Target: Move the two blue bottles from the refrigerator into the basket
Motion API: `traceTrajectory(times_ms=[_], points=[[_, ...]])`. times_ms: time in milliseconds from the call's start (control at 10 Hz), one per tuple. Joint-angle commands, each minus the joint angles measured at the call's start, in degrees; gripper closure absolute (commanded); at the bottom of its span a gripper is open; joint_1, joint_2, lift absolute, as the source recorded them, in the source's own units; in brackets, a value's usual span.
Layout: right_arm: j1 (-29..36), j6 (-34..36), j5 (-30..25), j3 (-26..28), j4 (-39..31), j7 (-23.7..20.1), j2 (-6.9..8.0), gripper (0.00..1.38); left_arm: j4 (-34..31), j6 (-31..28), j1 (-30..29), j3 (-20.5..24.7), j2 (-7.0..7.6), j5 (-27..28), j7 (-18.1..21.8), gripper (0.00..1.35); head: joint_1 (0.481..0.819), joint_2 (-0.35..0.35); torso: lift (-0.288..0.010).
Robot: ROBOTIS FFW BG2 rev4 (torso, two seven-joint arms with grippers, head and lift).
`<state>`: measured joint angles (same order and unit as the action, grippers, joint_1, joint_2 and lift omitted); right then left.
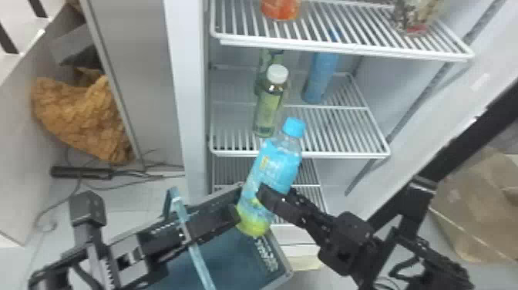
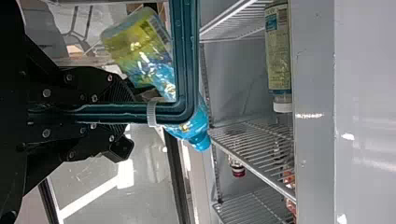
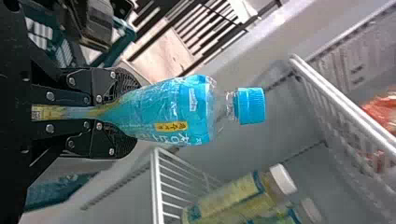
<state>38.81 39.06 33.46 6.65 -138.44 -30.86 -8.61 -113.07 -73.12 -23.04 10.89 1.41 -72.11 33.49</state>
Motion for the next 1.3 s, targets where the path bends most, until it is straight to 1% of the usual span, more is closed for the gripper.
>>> traceTrajectory(times_ms=[0, 100, 200, 300, 400, 500, 600, 700, 800, 1000, 1200], points=[[-0.01, 3.97, -0.44, -0.03, -0.42, -0.34, -0.26, 1.28, 0.08, 0.00, -0.02, -0.03, 0.00, -0.10, 0.00, 1.20, 0.695, -0.149, -0.220], [-0.43, 7.20, -0.67, -0.14, 0.42, -1.13, -0.35, 1.28, 0.08, 0.00, 0.12, -0.03, 0.00, -0.21, 0.00, 1.20, 0.695, -0.145, -0.220], [-0.71, 9.03, -1.01, -0.49, 0.84, -1.30, -0.44, 1.28, -0.06, 0.14, 0.12, -0.03, 0.00, -0.33, 0.00, 1.20, 0.695, -0.139, -0.220], [-1.55, 11.14, -1.01, -0.71, 2.11, -2.01, -0.44, 1.13, -0.06, 0.14, 0.12, -0.15, 0.00, -0.33, 0.00, 1.20, 0.695, -0.134, -0.220], [-2.82, 11.98, -1.01, -1.17, 3.65, -3.06, -0.79, 0.71, 0.08, 0.14, 0.12, -0.15, 0.00, -0.44, 0.00, 1.20, 0.695, -0.127, -0.220], [-3.10, 11.84, -1.13, -1.51, 3.94, -3.24, -0.88, 0.36, 0.08, 0.14, 0.12, -0.26, 0.00, -0.44, 0.00, 1.20, 0.695, -0.120, -0.220], [-3.10, 10.86, -1.01, -1.51, 4.22, -3.24, -0.79, 0.13, 0.08, 0.14, 0.12, -0.26, 0.00, -0.56, 0.00, 1.20, 0.695, -0.117, -0.220], [-3.10, 10.86, -0.90, -1.28, 4.36, -3.33, -0.88, 0.12, 0.08, 0.14, 0.12, -0.26, 0.00, -0.56, 0.00, 1.20, 0.695, -0.115, -0.220], [-3.10, 10.86, -0.67, -1.17, 4.50, -3.50, -0.88, 0.15, 0.08, 0.28, 0.12, -0.26, 0.00, -0.56, 0.00, 1.20, 0.695, -0.116, -0.220], [-3.10, 10.16, -1.01, -0.83, 4.22, -3.50, -0.88, 0.15, 0.08, 0.28, 0.12, -0.38, 0.00, -0.56, 0.00, 1.20, 0.695, -0.118, -0.220], [-3.10, 4.67, -1.01, 0.89, 4.64, -3.50, -0.53, 0.15, 0.08, 0.28, 0.12, -0.38, 0.00, -0.67, 0.00, 1.20, 0.695, -0.133, -0.220]])
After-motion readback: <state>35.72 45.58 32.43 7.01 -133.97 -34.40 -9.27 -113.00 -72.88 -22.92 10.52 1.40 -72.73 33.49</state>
